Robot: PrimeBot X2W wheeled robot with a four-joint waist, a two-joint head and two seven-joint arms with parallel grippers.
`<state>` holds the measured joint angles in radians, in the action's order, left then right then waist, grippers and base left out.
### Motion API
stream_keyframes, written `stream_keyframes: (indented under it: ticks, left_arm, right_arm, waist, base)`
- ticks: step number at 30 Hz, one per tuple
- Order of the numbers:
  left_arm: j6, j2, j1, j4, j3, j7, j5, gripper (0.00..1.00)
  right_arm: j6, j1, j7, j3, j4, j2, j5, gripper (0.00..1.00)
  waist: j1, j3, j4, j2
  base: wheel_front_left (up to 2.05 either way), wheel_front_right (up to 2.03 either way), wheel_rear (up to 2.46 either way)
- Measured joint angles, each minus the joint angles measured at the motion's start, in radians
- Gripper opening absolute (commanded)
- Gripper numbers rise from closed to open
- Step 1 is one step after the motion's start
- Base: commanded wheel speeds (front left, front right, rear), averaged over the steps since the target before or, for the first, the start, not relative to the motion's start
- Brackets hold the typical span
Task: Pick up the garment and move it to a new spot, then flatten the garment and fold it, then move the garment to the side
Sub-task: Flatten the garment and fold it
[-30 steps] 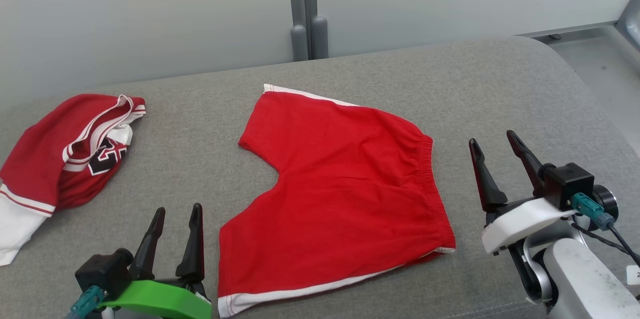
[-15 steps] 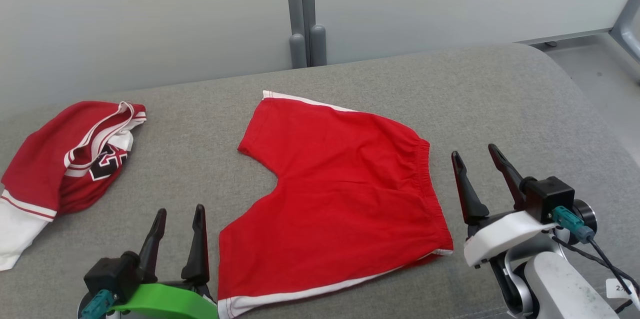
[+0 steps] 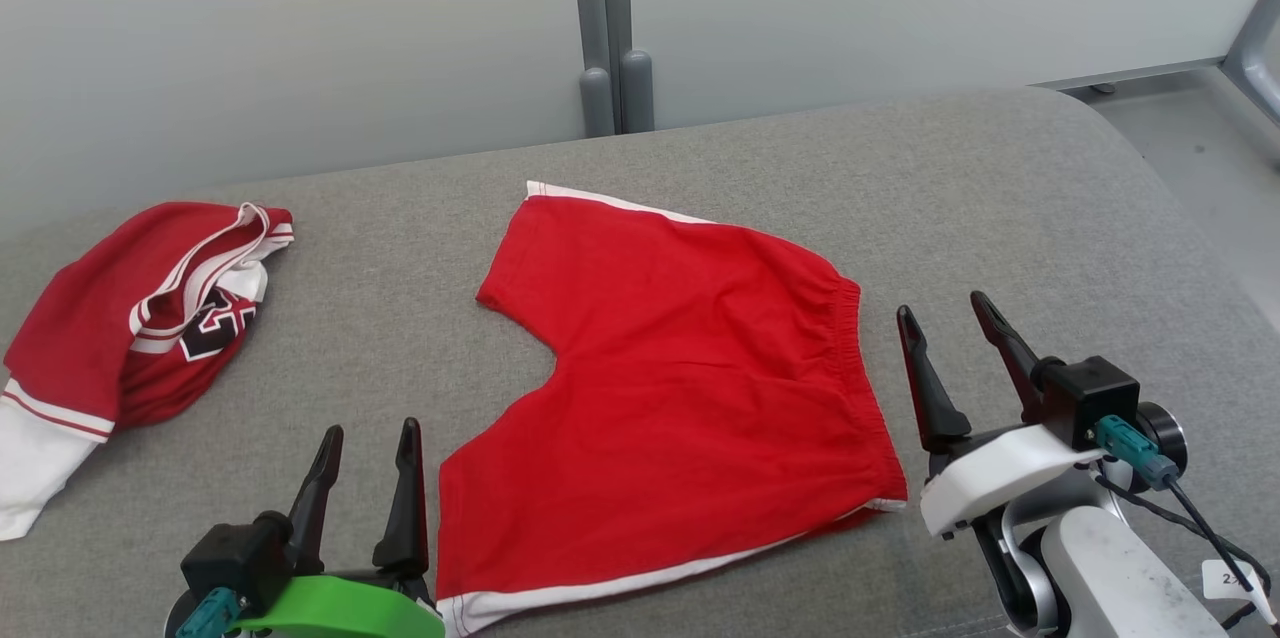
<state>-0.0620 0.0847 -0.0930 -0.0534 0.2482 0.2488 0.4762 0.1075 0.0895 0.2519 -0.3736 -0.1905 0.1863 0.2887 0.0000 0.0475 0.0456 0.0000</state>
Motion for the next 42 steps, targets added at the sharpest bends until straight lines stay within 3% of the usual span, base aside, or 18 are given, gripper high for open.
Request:
stream_keyframes:
  ticks: [14,26,42]
  left_arm:
    - [0.002,-0.006,-0.048,-0.044,0.018,0.002,-0.006,1.00]
    - [0.068,0.030,-0.116,-0.169,0.107,-0.082,-0.013,1.00]
    - [0.098,0.017,-0.086,-0.264,0.103,-0.090,0.012,1.00]
  right_arm:
    - [-0.013,-0.030,0.000,-0.010,-0.028,0.003,-0.018,1.00]
    - [-0.036,-0.059,0.000,-0.014,-0.079,0.030,-0.036,1.00]
    - [-0.047,-0.057,0.000,0.005,-0.083,0.029,-0.036,1.00]
  waist:
    - [0.0000,-0.009,-0.006,0.0000]
    - [0.0000,-0.041,-0.010,0.0000]
    - [0.0000,-0.065,0.016,0.0000]
  base:
    - [0.00,0.00,0.00]
    - [0.00,0.00,0.00]
    - [0.00,0.00,0.00]
